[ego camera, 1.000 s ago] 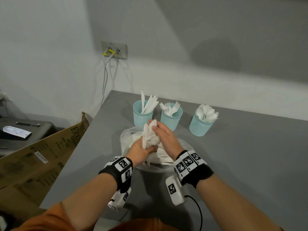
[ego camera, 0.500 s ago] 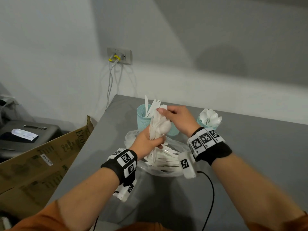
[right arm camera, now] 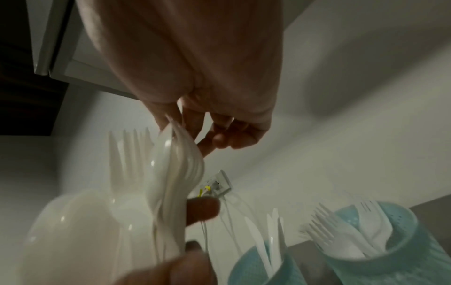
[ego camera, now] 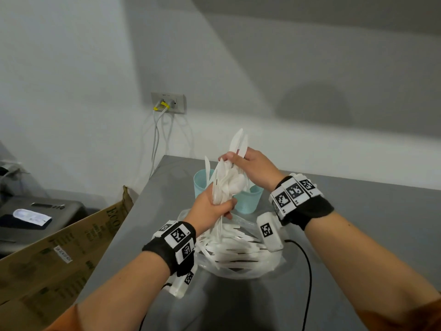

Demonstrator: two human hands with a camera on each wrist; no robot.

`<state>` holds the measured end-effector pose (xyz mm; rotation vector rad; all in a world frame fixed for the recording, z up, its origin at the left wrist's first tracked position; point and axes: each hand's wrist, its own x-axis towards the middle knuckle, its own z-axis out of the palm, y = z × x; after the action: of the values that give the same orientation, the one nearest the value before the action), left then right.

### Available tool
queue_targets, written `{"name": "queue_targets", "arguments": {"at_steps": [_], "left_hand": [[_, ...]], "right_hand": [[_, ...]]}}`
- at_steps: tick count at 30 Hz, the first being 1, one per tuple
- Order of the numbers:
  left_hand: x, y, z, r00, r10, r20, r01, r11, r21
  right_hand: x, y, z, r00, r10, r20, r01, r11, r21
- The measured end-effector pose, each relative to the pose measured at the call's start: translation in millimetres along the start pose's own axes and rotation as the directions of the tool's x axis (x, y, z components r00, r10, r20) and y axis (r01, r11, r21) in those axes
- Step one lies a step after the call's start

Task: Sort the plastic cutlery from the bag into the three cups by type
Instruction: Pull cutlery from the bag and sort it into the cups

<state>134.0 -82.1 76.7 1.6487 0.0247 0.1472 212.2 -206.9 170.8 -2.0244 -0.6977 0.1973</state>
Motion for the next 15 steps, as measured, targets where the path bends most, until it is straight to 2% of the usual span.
{"name": "queue_targets", "arguments": {"at_steps": [2, 4, 8, 10, 15], "left_hand": [[2, 0, -4, 1.0, 0.015, -0.017, -0.015, 1.0, -0.001], [3, -2, -11, 0.999, 0.024, -0.045, -0.023, 1.0, 0.007], [11, -9, -32, 0.987, 0.005, -0.159, -0.001, 1.0, 0.024], [15, -11, -43, 0.981, -0.003, -0.194, 0.01, 0.999, 0.036], [20, -13, -54, 0.979, 0.007, -0.203, -0.001, 1.0, 0.03]], "right_hand": [[9, -7, -10, 0.998, -0.035, -0.046, 0.034, 0.999, -0.026], [20, -16, -21, 0.985, -0.053, -0.165, 0.058, 0.998, 0.026], [44, -21, -31, 0.906, -0.036, -0.422, 0.123, 0.976, 0.181], [54, -14, -21, 0.9, -0.017, -0.436, 0.094, 0.983, 0.155], [69, 14, 28, 0.949, 0.09, -0.303, -0.068, 0.994, 0.081]]}}
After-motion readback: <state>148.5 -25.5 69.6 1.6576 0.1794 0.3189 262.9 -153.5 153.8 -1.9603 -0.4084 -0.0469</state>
